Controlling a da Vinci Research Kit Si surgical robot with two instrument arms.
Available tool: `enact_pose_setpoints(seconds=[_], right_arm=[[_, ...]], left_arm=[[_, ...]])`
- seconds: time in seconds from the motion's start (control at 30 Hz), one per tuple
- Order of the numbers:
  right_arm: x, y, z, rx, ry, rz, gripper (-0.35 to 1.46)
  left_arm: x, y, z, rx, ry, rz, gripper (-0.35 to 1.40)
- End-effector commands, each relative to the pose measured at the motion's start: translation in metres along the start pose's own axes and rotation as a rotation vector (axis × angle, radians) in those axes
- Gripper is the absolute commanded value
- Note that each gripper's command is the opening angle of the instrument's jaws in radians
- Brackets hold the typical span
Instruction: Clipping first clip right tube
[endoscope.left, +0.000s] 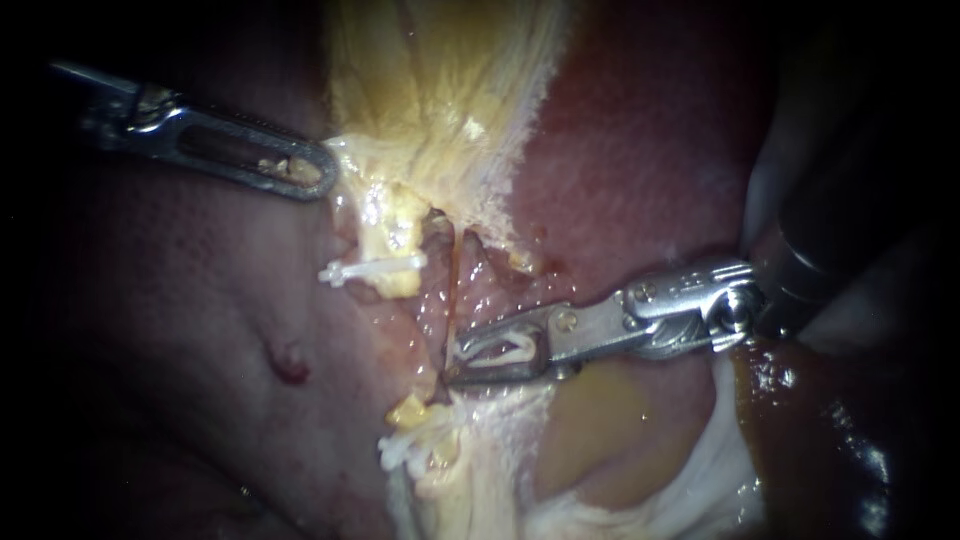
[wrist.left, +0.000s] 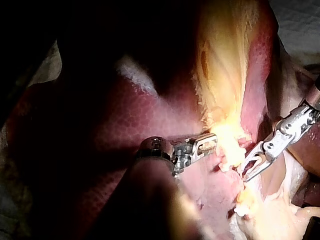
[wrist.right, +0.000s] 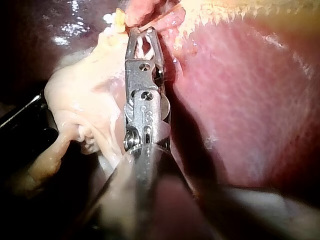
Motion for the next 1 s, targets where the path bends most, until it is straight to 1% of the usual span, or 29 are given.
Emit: enact_pose_setpoints(seconds=[0.03, 0.43, 0.53, 0.63, 0.8, 0.87, 1.0], right_arm=[[0.0, 0.0, 0.0, 0.0, 0.0, 0.0, -0.05], [0.0, 0.0, -0.0001, 0.001, 0.0, 0.0, -0.05], [0.0, 0.0, -0.0001, 0.002, 0.003, -0.001, 0.03], [0.0, 0.0, -0.0001, 0.002, 0.006, -0.001, 0.15], [0.0, 0.0, -0.0001, 0.003, 0.023, 0.046, 0.35], [0.0, 0.0, -0.0001, 0.001, 0.029, 0.051, 0.4], [0.0, 0.0, -0.0001, -0.001, 0.035, 0.063, 0.43]], left_arm=[[0.0, 0.0, 0.0, 0.0, 0.0, 0.0, -0.35], [0.0, 0.0, 0.0, 0.0, 0.0, 0.0, -0.35], [0.0, 0.0, 0.0, 0.0, 0.0, 0.0, -0.35], [0.0, 0.0, 0.0, 0.0, 0.0, 0.0, -0.35], [0.0, 0.0, 0.0, 0.0, 0.0, 0.0, -0.35], [0.0, 0.0, 0.0, 0.0, 0.0, 0.0, -0.35], [0.0, 0.0, 0.0, 0.0, 0.0, 0.0, -0.35]])
